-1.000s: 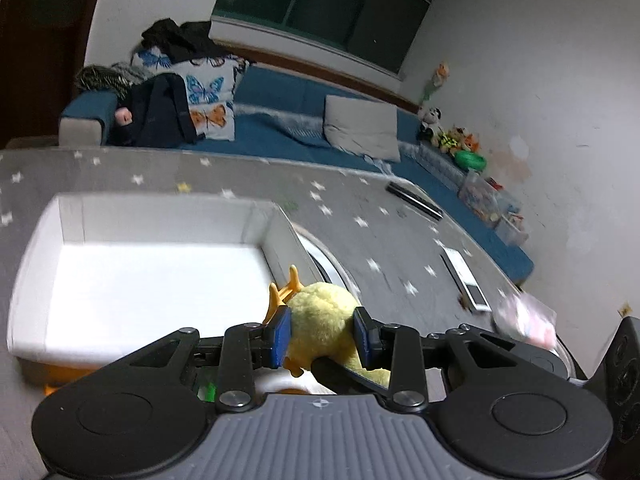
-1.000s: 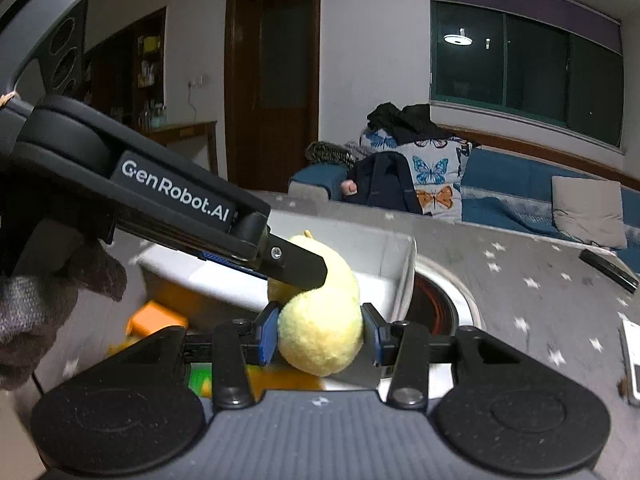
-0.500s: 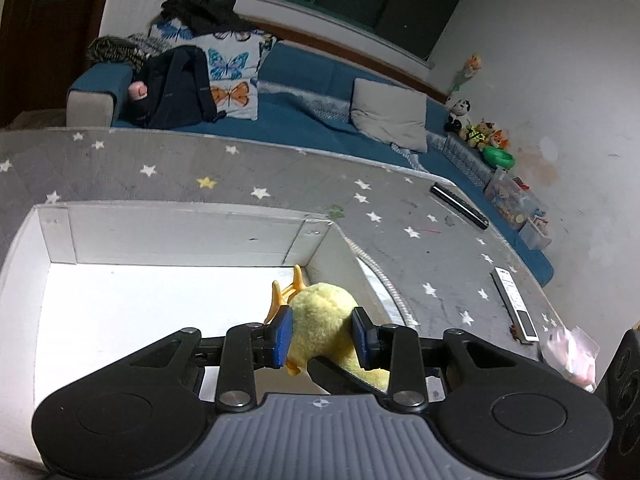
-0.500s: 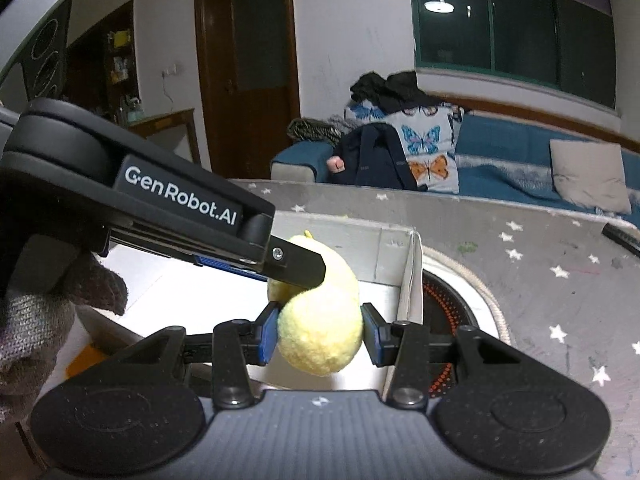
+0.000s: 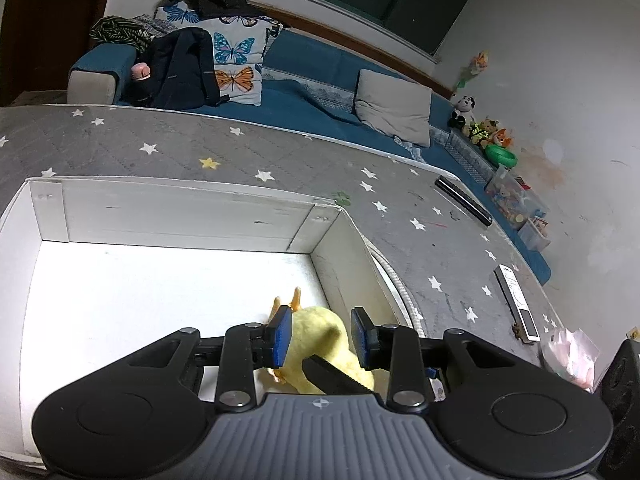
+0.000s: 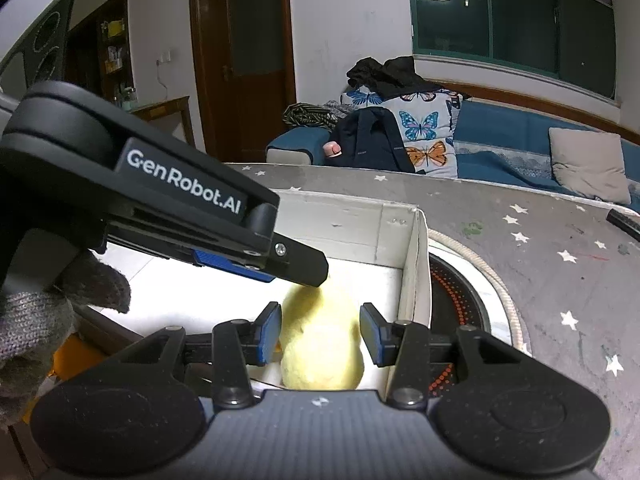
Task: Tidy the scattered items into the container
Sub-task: 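Lift the chick plush with the left tool and lower it into the box, then open the left tool to release the chick inside the box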
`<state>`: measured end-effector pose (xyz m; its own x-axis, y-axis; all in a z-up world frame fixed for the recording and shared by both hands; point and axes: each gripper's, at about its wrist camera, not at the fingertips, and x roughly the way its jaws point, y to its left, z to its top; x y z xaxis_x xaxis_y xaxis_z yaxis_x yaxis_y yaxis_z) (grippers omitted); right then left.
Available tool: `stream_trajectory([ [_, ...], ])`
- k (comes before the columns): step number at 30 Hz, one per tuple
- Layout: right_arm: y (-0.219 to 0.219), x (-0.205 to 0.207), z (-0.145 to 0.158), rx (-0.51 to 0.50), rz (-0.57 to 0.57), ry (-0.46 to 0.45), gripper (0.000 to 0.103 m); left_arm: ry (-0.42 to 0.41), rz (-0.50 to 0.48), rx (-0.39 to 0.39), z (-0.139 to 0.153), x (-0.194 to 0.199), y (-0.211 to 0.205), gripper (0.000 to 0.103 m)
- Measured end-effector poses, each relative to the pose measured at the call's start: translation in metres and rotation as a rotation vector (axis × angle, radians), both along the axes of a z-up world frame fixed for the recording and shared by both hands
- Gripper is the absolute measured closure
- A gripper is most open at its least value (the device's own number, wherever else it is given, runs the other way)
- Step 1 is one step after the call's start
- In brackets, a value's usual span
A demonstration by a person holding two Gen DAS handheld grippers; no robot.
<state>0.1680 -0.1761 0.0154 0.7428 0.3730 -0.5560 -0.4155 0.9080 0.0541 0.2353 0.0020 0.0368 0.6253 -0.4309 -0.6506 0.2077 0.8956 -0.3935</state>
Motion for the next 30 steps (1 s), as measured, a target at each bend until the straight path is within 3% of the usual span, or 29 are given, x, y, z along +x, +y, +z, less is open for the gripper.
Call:
stream_trajectory([
  [10,-0.014,-0.030,0.014,0.034,-0.009,-0.035,0.058,-0.036,-0.004,0.010,0.009,-0.024,-0.003,0.068],
  [12,-0.019,-0.040,0.017,0.045,-0.011,-0.041,0.050,-0.043,-0.007,0.009,0.011,-0.030,-0.004,0.068],
  [19,-0.027,-0.073,0.024,0.049,-0.005,-0.053,0.048,-0.059,-0.018,0.007,0.012,-0.056,-0.004,0.068],
  [21,-0.029,-0.082,0.024,0.050,-0.001,-0.049,0.034,-0.058,-0.019,0.008,0.010,-0.064,-0.004,0.068],
  [24,-0.030,-0.096,0.022,0.047,0.015,-0.044,0.031,-0.054,-0.025,0.011,0.006,-0.076,-0.003,0.068],
  [26,-0.030,-0.105,0.020,0.050,0.029,-0.036,0.023,-0.054,-0.034,0.020,0.004,-0.083,-0.004,0.068],
  [30,-0.028,-0.119,0.014,0.042,0.051,-0.012,0.022,-0.055,-0.052,0.039,0.000,-0.098,-0.006,0.068],
])
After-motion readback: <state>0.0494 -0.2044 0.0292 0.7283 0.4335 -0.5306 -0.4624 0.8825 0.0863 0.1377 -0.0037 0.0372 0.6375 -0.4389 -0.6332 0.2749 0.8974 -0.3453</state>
